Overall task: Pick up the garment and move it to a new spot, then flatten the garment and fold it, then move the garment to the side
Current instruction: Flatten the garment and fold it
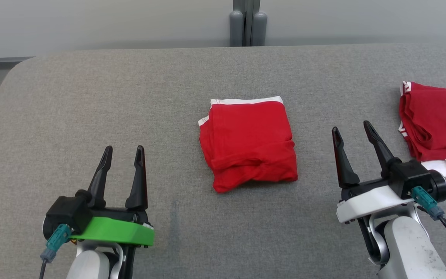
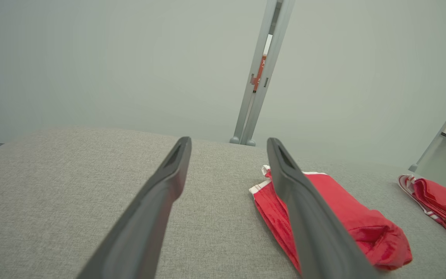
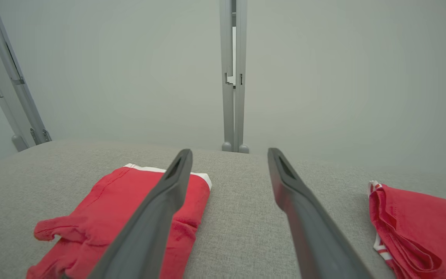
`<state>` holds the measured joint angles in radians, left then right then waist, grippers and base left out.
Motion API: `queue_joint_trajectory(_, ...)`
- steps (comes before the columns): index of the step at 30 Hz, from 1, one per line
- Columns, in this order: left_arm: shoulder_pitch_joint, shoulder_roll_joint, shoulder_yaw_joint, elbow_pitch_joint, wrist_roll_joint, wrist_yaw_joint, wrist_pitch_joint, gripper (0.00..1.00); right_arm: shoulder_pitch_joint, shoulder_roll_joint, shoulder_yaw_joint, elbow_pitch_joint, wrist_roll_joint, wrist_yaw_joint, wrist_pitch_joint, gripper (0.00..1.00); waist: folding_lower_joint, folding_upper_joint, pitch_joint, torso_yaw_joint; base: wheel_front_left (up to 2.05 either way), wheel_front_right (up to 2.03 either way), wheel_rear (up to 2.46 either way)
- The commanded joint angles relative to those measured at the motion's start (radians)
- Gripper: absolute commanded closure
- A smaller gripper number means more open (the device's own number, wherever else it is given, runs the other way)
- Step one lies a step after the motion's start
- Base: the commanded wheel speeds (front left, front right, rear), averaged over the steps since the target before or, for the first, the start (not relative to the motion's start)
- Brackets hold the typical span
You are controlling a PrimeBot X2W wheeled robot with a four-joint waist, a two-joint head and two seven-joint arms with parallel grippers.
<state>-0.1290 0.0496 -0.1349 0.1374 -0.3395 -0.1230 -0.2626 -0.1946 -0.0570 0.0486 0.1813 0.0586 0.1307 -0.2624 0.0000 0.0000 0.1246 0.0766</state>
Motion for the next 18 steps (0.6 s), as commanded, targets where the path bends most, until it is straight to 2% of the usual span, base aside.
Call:
queue_joint_trajectory(1, 0.002, 0.002, -0.002, -0.003, 0.008, -0.001, -0.002, 0.0, 0.004, 0.001, -0.005, -0.008, -0.005, 0.0, -0.003, 0.0, 0.0, 0.0, 0.005, 0.0, 0.0, 0.0, 0.0)
queue_joint_trajectory(4, -0.011, 0.002, -0.009, -0.005, 0.006, -0.002, -0.002, 0.0, -0.004, 0.002, -0.013, -0.009, -0.011, 0.0, -0.002, 0.01, 0.0, 0.0, 0.015, 0.008, 0.0, 0.0, 0.0)
queue_joint_trajectory(6, -0.016, 0.002, -0.014, -0.004, 0.002, -0.003, -0.002, 0.0, -0.011, 0.003, -0.009, -0.003, -0.013, 0.0, -0.003, 0.55, 0.0, 0.0, 0.024, 0.016, 0.0, 0.0, 0.0)
queue_joint_trajectory(7, -0.019, 0.002, -0.016, -0.003, -0.001, -0.004, -0.002, 0.0, -0.02, 0.003, -0.003, 0.0, -0.018, 0.0, -0.003, 1.0, 0.0, 0.0, 0.03, 0.021, 0.0, 0.0, 0.0)
queue_joint_trajectory(13, -0.038, 0.002, -0.043, 0.004, -0.012, -0.006, -0.003, 0.0, -0.094, -0.022, 0.057, 0.046, -0.021, 0.0, -0.003, 1.0, 0.0, 0.0, 0.072, 0.064, 0.0, 0.0, 0.0)
queue_joint_trajectory(18, -0.06, 0.002, -0.068, 0.009, -0.022, -0.007, -0.002, 0.0, -0.188, -0.057, 0.136, 0.151, -0.006, 0.0, 0.003, 1.0, 0.0, 0.0, 0.106, 0.115, 0.0, 0.0, 0.0)
